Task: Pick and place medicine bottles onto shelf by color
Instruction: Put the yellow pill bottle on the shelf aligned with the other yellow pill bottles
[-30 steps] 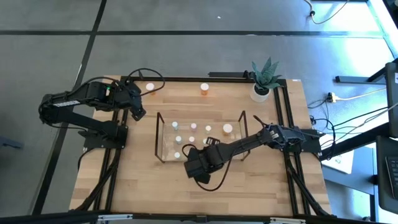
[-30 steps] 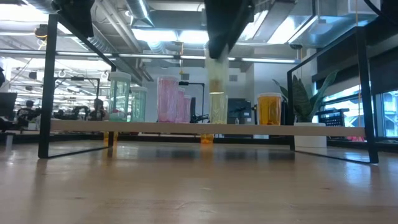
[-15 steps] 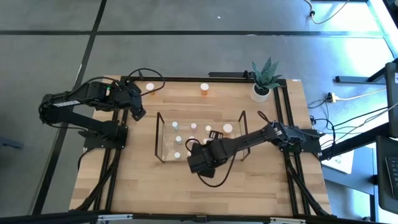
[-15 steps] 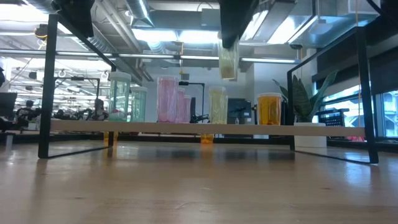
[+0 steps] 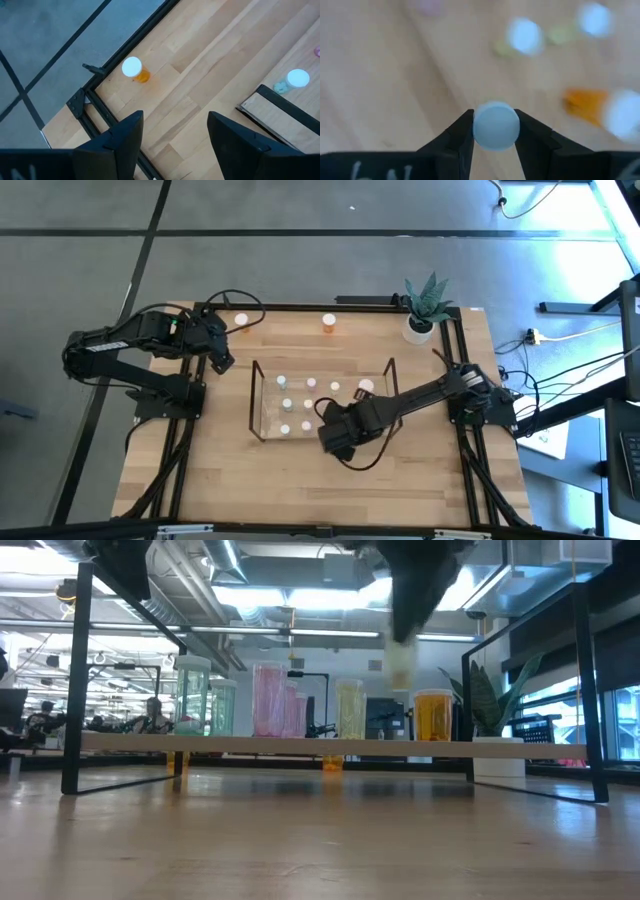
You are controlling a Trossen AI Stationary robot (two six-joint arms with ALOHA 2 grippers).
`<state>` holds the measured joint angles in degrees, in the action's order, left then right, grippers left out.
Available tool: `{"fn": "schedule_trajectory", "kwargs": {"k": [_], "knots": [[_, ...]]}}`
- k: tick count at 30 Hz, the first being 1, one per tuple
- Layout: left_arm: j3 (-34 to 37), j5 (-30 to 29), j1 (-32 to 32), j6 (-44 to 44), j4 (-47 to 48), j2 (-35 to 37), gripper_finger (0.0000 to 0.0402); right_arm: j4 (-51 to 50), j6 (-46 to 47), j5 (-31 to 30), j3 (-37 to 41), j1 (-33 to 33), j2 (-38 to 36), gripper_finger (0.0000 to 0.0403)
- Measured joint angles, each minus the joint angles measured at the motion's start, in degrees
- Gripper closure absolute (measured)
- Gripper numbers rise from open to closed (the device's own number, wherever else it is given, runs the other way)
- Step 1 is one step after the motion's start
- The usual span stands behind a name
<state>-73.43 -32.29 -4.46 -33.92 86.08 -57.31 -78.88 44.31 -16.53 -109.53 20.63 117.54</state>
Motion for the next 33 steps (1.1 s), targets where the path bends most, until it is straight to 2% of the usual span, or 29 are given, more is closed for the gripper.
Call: {"fn": "schedule_trajectory", "kwargs": {"k": [4, 10, 15, 33], "knots": [[0.00, 0.01, -0.01, -0.10, 0.00, -0.01, 0.0187, 12.55, -3.93, 3.13, 5.50, -0.01, -2.38, 0.0278], [0.00, 0.01, -0.01, -0.45, -0.04, -0.10, 0.0187, 18.31, -4.60, 8.78, 10.11, -0.93, -2.26, 0.0278], [0.00, -0.01, -0.01, -0.49, -0.07, -0.11, 0.0187, 22.46, -7.31, 9.53, 10.50, -1.36, -2.09, 0.0278], [0.00, 0.01, -0.01, -0.47, -0.15, -0.10, 0.0187, 23.57, -9.74, 8.08, 10.57, -3.92, -0.73, 0.0278]]}}
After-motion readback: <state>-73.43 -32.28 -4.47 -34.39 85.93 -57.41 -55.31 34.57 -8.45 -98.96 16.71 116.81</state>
